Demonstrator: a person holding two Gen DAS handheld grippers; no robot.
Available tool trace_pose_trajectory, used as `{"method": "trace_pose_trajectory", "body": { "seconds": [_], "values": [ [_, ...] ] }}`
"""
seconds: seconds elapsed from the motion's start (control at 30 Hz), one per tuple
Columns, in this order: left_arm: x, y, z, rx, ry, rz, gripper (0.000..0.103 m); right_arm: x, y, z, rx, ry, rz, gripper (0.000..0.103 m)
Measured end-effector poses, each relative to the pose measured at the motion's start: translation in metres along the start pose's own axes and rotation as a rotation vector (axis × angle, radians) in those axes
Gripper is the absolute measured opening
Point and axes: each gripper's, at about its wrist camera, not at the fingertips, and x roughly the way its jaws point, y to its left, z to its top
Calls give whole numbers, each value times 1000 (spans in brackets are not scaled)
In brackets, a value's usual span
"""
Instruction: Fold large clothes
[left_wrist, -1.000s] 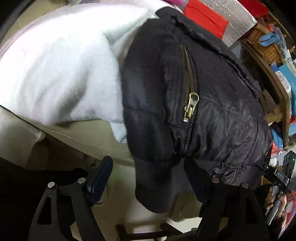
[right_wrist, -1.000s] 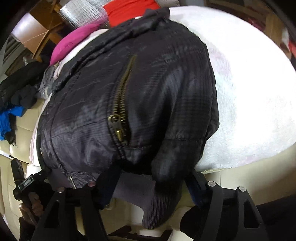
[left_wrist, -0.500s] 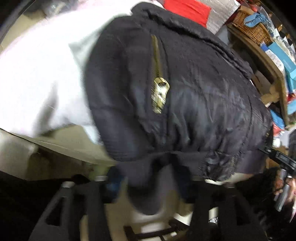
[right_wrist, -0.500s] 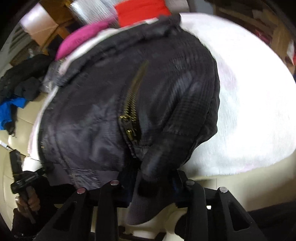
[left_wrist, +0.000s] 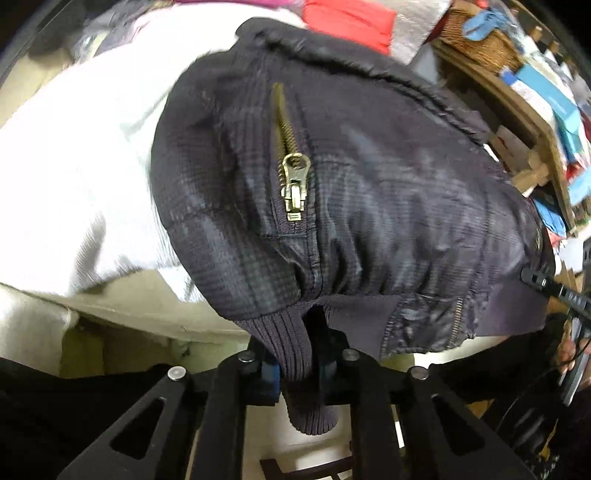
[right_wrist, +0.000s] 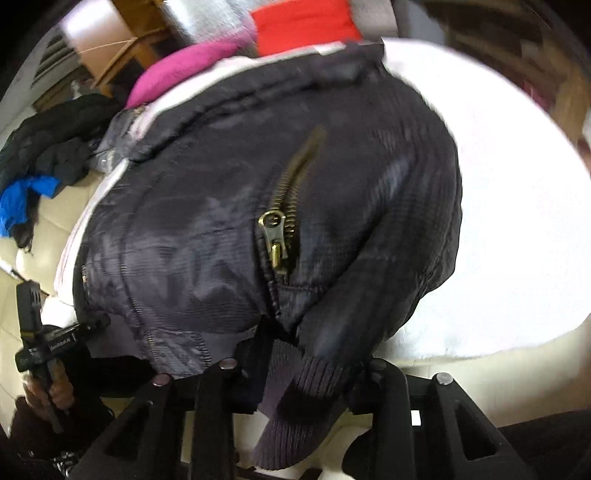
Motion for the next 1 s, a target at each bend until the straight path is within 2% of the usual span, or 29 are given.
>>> {"method": "trace_pose_trajectory", "body": {
  "seconds": [0.1,0.17,0.2,0.3,0.33,0.47,0.5,0.57,0.63,0.7,0.8,1.0],
  "values": [
    [-25,-10,5,74,-54,-36,14,-32,6,6,-12,-101,119,32],
    [-28,-13,8,98,-53,-39,15,-38,5,10,-4,-122,160,32],
    [-26,-12,10,88,-35,-38,15,-36,4,12,-4,-107,167,32],
    [-9,-4,11,37,35,-51,32,-8,3,15,10,-14,129,35],
    [-7,-2,10,25,47,-54,34,2,-1,15,42,22,121,35],
    [2,-2,13,-3,54,-73,33,14,-20,8,115,83,148,43],
    [-1,-3,14,7,37,-64,20,18,-24,8,120,92,150,43],
    [-5,-4,17,34,17,-68,16,17,-22,9,94,75,141,39],
    [-10,-9,19,60,-1,-82,14,8,-19,10,80,48,156,30],
    [-24,-12,20,94,-16,-100,14,-5,-16,14,64,11,166,27],
    [-50,-15,30,121,-47,-143,13,-22,-9,20,32,-35,177,26],
    [-102,-18,80,158,-157,-207,13,-67,0,56,6,-180,227,24]
  ]
}}
